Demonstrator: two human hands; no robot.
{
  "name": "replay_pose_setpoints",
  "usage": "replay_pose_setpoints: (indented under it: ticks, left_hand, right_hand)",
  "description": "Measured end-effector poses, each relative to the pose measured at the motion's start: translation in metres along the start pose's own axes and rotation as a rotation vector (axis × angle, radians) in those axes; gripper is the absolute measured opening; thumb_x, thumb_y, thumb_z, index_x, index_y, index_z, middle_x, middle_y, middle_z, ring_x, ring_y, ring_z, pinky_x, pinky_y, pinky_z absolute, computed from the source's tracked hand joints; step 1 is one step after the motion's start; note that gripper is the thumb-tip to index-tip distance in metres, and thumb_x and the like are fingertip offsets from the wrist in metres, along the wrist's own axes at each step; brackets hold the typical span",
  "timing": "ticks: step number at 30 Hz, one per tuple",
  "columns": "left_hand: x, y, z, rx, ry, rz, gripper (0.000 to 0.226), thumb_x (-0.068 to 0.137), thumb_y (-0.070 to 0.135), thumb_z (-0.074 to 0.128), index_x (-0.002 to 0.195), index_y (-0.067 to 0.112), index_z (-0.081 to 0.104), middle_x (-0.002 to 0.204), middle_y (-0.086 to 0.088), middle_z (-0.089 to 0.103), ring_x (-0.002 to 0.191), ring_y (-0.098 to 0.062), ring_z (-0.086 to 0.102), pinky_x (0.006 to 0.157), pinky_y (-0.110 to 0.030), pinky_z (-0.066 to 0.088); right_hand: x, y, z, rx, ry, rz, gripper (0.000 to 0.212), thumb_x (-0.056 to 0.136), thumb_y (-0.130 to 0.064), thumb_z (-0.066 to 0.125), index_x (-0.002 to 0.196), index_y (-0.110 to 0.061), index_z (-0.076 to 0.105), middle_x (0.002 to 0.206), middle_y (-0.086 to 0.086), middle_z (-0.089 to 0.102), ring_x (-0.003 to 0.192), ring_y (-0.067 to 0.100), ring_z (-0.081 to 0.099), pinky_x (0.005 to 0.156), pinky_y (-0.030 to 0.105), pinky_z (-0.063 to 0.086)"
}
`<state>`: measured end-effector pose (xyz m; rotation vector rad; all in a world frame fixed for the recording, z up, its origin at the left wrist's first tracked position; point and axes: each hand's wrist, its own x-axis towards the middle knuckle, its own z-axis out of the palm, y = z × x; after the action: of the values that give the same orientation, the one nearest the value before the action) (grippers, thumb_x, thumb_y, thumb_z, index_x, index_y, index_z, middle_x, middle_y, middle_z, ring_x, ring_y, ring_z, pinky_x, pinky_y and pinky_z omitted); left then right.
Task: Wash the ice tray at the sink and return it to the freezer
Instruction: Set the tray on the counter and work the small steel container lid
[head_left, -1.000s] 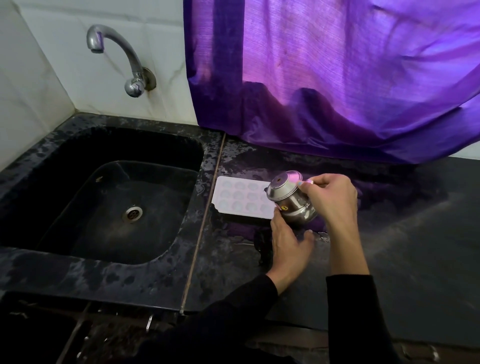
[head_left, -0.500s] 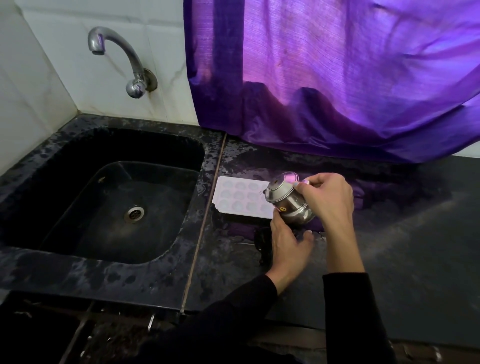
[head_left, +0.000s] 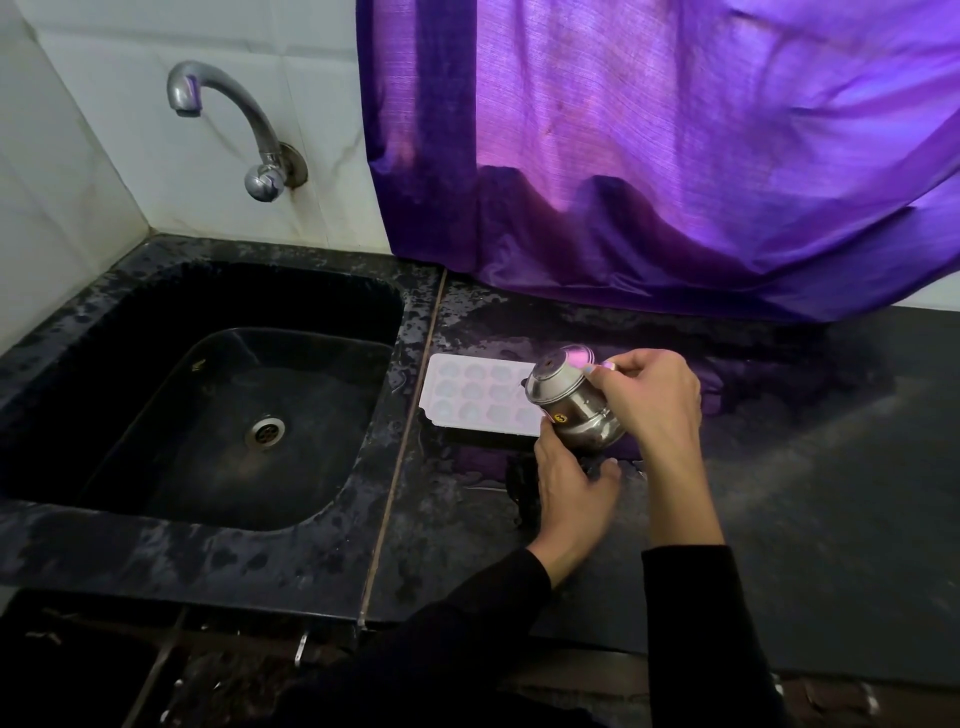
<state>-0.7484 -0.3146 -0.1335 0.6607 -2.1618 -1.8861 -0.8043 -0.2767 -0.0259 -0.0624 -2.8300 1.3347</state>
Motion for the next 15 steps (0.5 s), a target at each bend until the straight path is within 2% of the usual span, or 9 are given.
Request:
replay_pose_setpoints:
  ticks: [4,11,15]
  left_hand:
    - [0.0016,0.0011,-0.0018,-0.003,0.012,0.018,0.085,0.078,0.014,0.067,0.149,0.011,0.021,0.140,-0.007,0.038,0.130,-0.019,0.041,0.111,-0.036,0.035]
    - [0.0012,0.0004,-0.0045,-0.010,0.026,0.038,0.086,0.077,0.017,0.066,0.150,0.011,0.020,0.142,-0.007,0.036,0.132,-0.020,0.041,0.111,-0.039,0.035]
    - [0.0015,0.0007,-0.0087,-0.033,0.033,0.049,0.088,0.079,0.015,0.066,0.151,0.011,0.015,0.146,-0.006,0.032,0.135,-0.018,0.038,0.114,-0.037,0.033]
  right_hand:
    - [-0.0002,0.0001,0.0003,0.044,0.005,0.021,0.011,0.075,-0.033,0.071,0.067,-0.028,0.065,0.079,-0.003,0.070,0.086,0.019,0.065,0.079,0.039,0.053]
    - [-0.0049,-0.0059,0.0002,0.073,0.012,0.024,0.018,0.076,-0.034,0.072,0.063,-0.030,0.062,0.077,-0.003,0.070,0.085,0.018,0.065,0.080,0.039,0.053]
    - [-0.0055,-0.0077,0.0025,0.096,0.009,0.027,0.017,0.075,-0.035,0.073,0.063,-0.030,0.063,0.074,-0.003,0.070,0.085,0.020,0.066,0.083,0.043,0.054]
